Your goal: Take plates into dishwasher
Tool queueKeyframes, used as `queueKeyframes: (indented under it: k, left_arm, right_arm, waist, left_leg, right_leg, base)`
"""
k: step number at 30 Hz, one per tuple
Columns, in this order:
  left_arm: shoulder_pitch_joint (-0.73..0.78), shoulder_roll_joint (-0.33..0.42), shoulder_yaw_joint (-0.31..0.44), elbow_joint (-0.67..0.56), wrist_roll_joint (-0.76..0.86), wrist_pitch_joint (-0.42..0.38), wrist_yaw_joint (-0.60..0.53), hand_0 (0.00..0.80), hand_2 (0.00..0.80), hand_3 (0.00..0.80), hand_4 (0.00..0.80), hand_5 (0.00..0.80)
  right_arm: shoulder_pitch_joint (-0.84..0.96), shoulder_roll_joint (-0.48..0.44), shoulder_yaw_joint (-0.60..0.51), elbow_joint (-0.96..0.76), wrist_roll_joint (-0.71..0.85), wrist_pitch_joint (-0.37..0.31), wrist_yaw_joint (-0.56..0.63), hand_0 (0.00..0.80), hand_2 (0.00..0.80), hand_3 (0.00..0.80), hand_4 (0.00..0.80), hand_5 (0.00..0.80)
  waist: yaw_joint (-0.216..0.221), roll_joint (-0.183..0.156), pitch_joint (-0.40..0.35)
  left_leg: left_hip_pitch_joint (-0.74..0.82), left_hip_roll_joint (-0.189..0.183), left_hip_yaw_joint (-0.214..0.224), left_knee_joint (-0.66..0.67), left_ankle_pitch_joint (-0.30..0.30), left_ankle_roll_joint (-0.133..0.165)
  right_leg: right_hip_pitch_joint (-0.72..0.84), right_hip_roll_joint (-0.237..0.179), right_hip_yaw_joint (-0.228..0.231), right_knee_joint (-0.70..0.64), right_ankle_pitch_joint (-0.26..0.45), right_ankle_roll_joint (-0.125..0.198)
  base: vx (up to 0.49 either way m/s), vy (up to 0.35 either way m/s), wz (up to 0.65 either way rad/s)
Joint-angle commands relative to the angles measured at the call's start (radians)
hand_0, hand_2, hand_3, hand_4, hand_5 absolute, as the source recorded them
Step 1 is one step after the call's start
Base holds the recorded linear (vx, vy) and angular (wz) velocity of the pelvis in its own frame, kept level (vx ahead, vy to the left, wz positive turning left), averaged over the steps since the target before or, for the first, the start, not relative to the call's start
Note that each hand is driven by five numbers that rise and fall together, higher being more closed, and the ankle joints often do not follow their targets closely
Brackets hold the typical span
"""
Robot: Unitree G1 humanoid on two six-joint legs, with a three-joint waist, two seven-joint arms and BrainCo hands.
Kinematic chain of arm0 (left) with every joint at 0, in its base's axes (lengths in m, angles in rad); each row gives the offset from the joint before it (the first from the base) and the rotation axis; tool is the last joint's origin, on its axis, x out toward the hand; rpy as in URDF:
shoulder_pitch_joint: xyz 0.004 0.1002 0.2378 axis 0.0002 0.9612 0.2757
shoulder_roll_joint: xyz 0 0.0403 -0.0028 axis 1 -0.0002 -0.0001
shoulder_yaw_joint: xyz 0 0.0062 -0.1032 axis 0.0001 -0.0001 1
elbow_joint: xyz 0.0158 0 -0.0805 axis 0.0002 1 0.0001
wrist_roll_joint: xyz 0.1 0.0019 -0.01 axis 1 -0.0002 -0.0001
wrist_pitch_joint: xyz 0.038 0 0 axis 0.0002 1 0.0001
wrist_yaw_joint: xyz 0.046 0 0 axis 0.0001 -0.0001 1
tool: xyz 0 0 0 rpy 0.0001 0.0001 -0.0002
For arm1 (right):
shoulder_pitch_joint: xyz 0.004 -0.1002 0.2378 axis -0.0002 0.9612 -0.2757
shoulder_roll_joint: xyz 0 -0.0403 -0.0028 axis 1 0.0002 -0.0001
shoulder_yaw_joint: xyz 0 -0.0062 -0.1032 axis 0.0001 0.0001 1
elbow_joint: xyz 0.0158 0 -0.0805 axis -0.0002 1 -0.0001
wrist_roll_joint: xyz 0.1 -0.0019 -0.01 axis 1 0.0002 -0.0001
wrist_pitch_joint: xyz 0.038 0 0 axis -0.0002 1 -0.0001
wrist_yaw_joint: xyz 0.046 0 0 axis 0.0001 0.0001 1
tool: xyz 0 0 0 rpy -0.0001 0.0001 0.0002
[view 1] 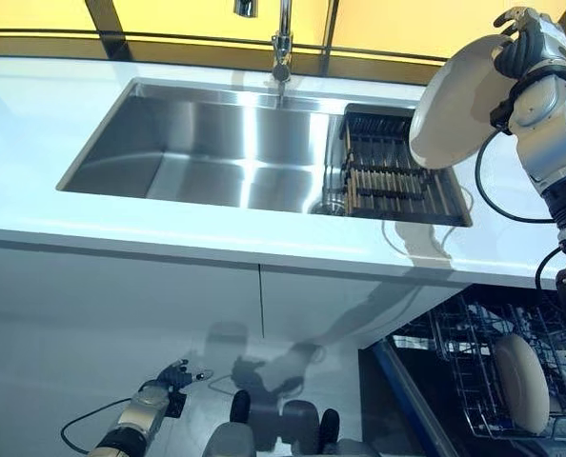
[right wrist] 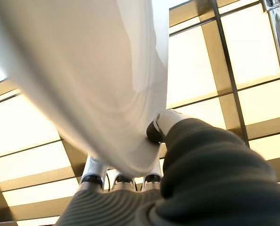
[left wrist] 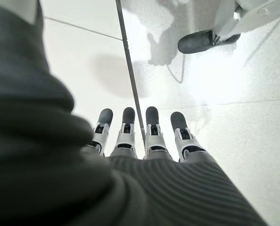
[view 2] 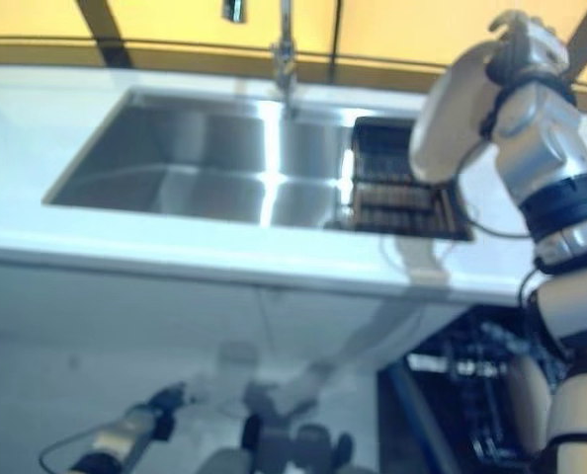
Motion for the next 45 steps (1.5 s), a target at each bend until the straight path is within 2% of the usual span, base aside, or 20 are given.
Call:
queueKeyframes:
  k: [1, 16, 31, 39, 45]
  left_arm:
    - [-0.028, 0.03, -0.039, 0.041, 0.045, -0.011, -0.011, 0.0, 0.0, 0.0, 0.0, 0.0]
    - [0.007, 0.038, -0.032, 0.04, 0.086, -0.025, -0.039, 0.0, 0.0, 0.0, 0.0, 0.0]
    - [0.015, 0.041, -0.04, 0.035, 0.1, -0.035, -0.053, 0.0, 0.0, 0.0, 0.0, 0.0]
    - [0.0, 0.036, -0.047, 0.038, 0.091, -0.033, -0.05, 0.0, 0.0, 0.0, 0.0, 0.0]
    - [-0.008, 0.033, -0.043, 0.03, 0.085, -0.027, -0.047, 0.0, 0.0, 0.0, 0.0, 0.0]
  right_arm:
    - [-0.043, -0.102, 0.017, -0.016, 0.006, -0.044, -0.005, 0.8, 0.8, 0.8, 0.8, 0.8]
    - [-0.02, -0.162, -0.005, -0.04, -0.019, -0.027, 0.046, 0.8, 0.8, 0.8, 0.8, 0.8]
    - [0.064, -0.231, -0.039, -0.04, -0.027, -0.045, 0.094, 0.8, 0.8, 0.8, 0.8, 0.8]
    - [0.115, -0.219, -0.065, -0.05, -0.028, -0.074, 0.118, 0.8, 0.8, 0.8, 0.8, 0.8]
    - [0.125, -0.201, -0.072, -0.055, 0.001, -0.064, 0.121, 0.8, 0.8, 0.8, 0.8, 0.8]
  waist:
    - [0.008, -0.031, -0.065]
    - [-0.02, -0.045, -0.1]
    - [-0.058, -0.051, -0.11]
    - [-0.069, -0.043, -0.098]
    - [-0.065, -0.038, -0.083]
  left_leg:
    - [0.1, -0.017, 0.034, -0.002, -0.132, 0.011]
    - [0.137, -0.01, 0.063, -0.002, -0.147, 0.012]
    - [0.157, -0.001, 0.095, -0.002, -0.153, 0.014]
    - [0.156, 0.001, 0.1, -0.002, -0.152, 0.016]
    - [0.145, 0.0, 0.096, 0.0, -0.148, 0.016]
  right_leg:
    - [0.054, -0.03, 0.012, 0.005, -0.057, 0.058]
    - [0.074, -0.029, 0.036, 0.005, -0.06, 0.068]
    - [0.071, -0.022, 0.071, 0.005, -0.054, 0.075]
    - [0.063, -0.022, 0.078, 0.005, -0.05, 0.075]
    - [0.056, -0.023, 0.075, 0.005, -0.049, 0.073]
  base:
    - [0.065, -0.008, -0.15]
    - [0.021, -0.005, -0.06]
    - [0.01, -0.013, -0.1]
    - [-0.001, -0.002, -0.01]
    - [-0.003, 0.0, -0.01]
